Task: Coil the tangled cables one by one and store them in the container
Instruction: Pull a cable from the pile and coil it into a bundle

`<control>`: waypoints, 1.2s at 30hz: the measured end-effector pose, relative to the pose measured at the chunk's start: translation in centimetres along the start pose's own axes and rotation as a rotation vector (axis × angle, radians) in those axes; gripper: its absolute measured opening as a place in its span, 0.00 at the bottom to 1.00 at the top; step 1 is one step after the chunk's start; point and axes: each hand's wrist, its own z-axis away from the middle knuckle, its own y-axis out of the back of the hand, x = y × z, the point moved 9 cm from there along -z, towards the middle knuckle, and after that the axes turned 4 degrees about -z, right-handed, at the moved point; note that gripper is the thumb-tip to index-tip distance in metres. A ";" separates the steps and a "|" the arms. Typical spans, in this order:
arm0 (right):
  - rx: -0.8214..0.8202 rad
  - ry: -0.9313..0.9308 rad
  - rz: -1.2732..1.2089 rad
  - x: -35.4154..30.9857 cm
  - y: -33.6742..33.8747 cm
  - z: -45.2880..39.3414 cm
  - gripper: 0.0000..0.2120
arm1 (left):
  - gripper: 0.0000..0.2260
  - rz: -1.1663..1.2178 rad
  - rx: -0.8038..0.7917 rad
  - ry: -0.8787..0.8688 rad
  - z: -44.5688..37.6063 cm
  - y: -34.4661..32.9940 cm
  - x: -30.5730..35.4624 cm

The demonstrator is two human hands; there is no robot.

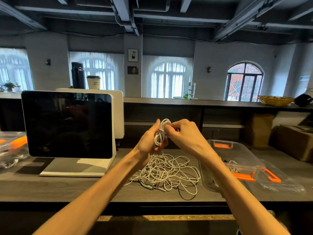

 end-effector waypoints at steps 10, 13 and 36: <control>0.166 -0.005 -0.449 2.0 1.3 0.4 0.10 | 0.22 0.330 -0.055 0.101 -0.3 -0.5 -0.3; 0.141 0.010 -0.488 1.9 0.8 0.3 0.07 | 0.23 0.348 -0.073 0.089 -0.5 -0.6 0.0; -0.068 0.045 -0.661 3.4 0.7 1.1 0.09 | 0.11 0.416 -0.440 0.019 1.3 -2.4 1.3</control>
